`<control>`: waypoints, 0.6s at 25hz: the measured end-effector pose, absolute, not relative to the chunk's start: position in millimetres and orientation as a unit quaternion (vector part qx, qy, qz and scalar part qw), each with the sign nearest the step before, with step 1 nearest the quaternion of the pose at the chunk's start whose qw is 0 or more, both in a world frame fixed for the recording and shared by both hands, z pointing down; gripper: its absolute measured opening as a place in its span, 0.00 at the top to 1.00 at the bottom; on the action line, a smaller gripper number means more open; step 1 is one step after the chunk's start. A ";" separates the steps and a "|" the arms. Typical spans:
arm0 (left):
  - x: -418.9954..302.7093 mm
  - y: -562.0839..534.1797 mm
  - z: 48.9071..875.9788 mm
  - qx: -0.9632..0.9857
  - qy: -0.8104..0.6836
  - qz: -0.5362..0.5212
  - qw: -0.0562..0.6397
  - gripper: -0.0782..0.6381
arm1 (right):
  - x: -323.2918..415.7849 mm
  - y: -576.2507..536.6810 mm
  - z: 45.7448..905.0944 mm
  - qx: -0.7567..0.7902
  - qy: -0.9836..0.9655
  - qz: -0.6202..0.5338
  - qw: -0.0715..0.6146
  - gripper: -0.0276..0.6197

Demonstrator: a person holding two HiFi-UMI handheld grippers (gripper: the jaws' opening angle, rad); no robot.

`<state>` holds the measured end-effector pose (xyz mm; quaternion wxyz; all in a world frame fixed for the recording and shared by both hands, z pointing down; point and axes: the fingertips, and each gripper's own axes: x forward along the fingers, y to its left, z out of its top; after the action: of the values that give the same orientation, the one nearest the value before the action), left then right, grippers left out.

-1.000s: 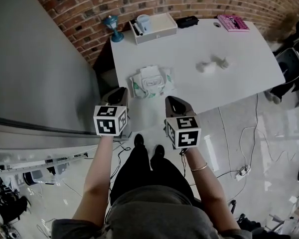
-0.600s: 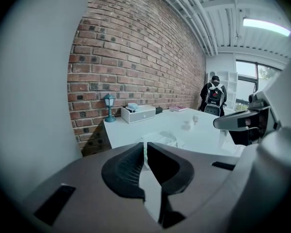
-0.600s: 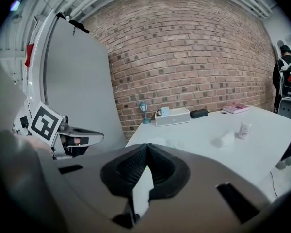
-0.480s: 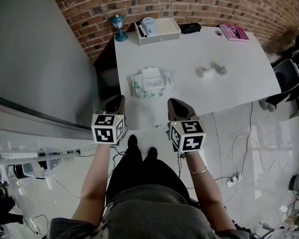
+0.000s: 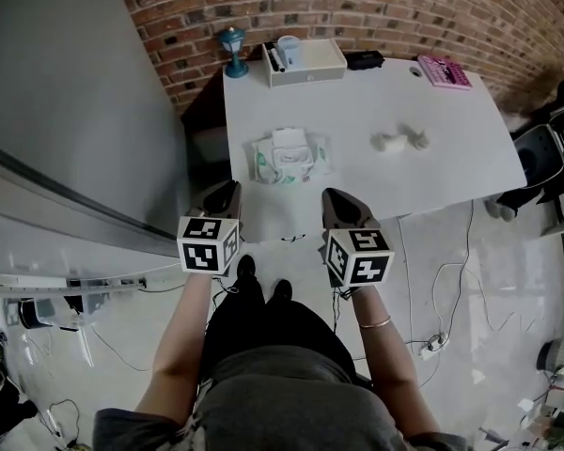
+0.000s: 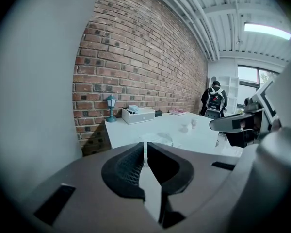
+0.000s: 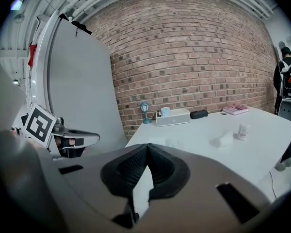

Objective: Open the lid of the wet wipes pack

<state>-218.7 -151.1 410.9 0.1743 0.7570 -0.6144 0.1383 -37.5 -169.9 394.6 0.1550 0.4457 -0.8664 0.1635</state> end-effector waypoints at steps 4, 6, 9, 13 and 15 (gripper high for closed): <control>-218.7 -150.0 408.3 0.757 -0.616 0.135 0.173 0.84 | -35.9 -171.2 393.9 0.449 -0.865 0.162 0.154 0.95; -217.4 -150.0 406.6 0.758 -0.616 0.134 0.171 0.84 | -34.8 -171.0 394.7 0.448 -0.865 0.164 0.152 0.95; -213.6 -149.2 404.1 0.759 -0.614 0.134 0.168 0.84 | -33.2 -168.7 396.1 0.447 -0.865 0.167 0.151 0.95; -208.7 -150.6 402.3 0.761 -0.613 0.134 0.165 0.84 | -31.4 -168.8 396.0 0.448 -0.865 0.167 0.150 0.95; -206.9 -151.2 402.2 0.761 -0.613 0.134 0.164 0.84 | -30.1 -169.7 395.5 0.448 -0.866 0.167 0.147 0.95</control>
<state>-206.9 -151.2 402.2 0.1642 0.7610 -0.6133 0.1336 -30.1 -169.7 395.5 0.1474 0.4484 -0.8657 0.1668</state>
